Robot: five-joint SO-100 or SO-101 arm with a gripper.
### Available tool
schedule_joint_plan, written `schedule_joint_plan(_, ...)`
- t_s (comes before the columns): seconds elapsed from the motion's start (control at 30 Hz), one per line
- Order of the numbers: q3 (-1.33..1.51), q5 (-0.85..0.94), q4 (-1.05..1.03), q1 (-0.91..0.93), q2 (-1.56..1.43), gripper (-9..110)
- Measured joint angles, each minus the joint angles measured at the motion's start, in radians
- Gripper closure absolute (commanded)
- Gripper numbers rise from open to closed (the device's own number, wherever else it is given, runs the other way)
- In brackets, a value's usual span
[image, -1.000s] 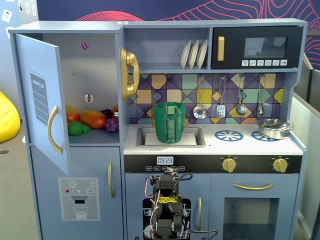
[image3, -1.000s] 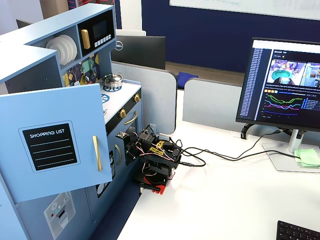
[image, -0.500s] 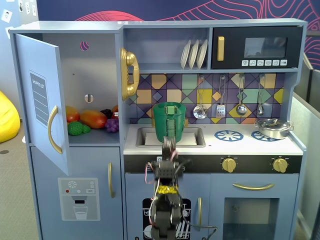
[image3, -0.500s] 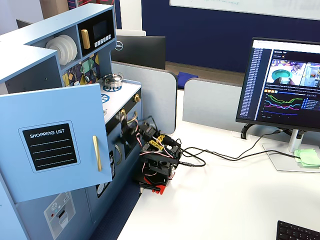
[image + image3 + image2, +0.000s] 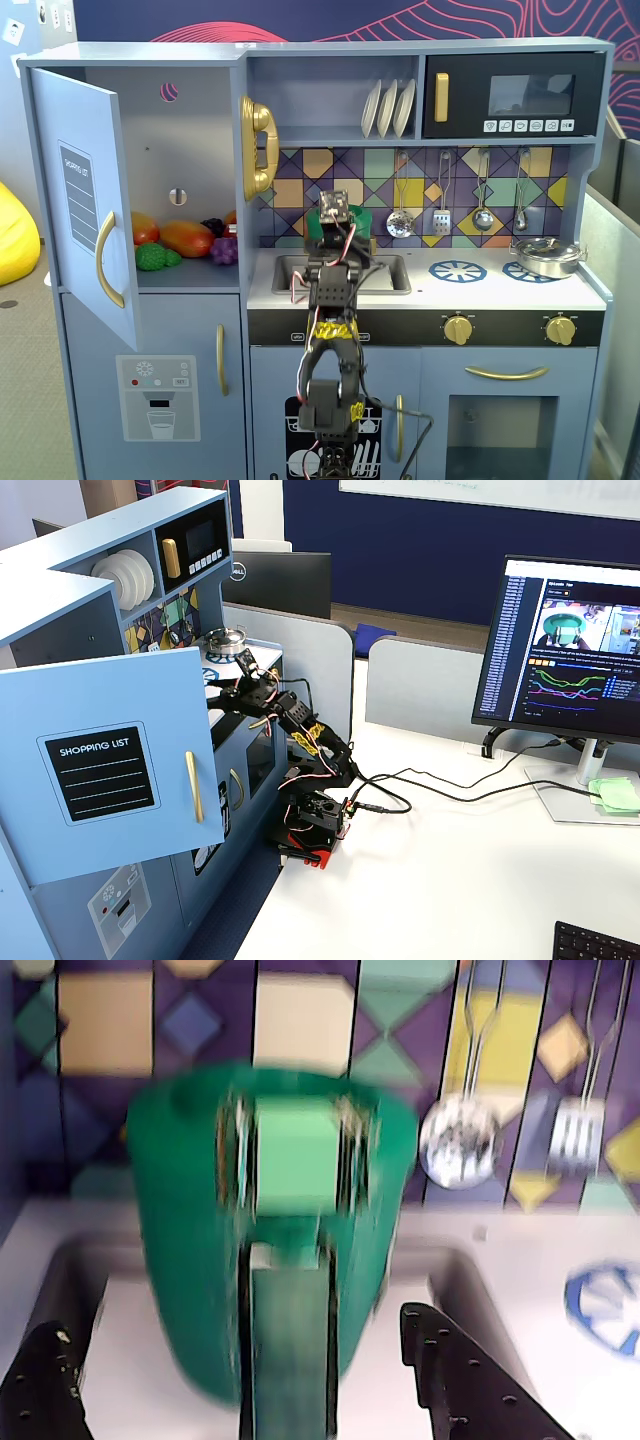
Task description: Take off the lid from the green recipient and place it on the counter
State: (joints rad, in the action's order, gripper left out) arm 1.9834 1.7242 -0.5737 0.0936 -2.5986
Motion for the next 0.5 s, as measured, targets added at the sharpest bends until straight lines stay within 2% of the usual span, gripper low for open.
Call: schedule_joint_plan(0.5,-0.176,0.006,0.121,0.017,0.255,67)
